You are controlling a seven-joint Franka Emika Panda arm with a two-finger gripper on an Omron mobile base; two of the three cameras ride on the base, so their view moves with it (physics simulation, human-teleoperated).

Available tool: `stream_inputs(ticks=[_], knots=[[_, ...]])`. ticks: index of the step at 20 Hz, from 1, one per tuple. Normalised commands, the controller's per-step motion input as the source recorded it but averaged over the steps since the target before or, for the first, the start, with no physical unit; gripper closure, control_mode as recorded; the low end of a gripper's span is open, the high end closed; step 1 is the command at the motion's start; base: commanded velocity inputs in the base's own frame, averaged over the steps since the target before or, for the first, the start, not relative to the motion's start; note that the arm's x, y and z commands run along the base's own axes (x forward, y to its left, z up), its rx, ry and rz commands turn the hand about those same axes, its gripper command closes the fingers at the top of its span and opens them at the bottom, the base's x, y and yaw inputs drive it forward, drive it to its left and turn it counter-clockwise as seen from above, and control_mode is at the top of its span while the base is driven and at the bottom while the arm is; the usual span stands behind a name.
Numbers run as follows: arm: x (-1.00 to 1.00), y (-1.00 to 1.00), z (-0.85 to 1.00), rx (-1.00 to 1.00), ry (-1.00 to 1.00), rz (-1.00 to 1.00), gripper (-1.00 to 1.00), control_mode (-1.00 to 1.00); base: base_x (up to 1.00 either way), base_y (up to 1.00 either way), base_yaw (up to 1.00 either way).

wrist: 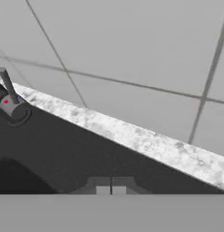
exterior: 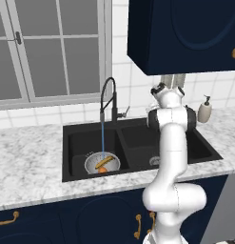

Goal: Put the colander in the sink, put the banana, tangerine in the colander, and turn on the sink faucet and pour water over the colander.

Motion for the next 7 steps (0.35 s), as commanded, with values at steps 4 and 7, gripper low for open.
stream_inputs(ticks=[4, 7], knots=[[-0.99, -0.04, 0.77, 0.06, -0.19, -0.04, 1.0, -1.0, 0.0, 0.0, 0.0], [-1.0, -0.37, -0.95, -0.07, 0.0, 0.05, 1.0, -1.0, 0.0, 0.0, 0.0]])
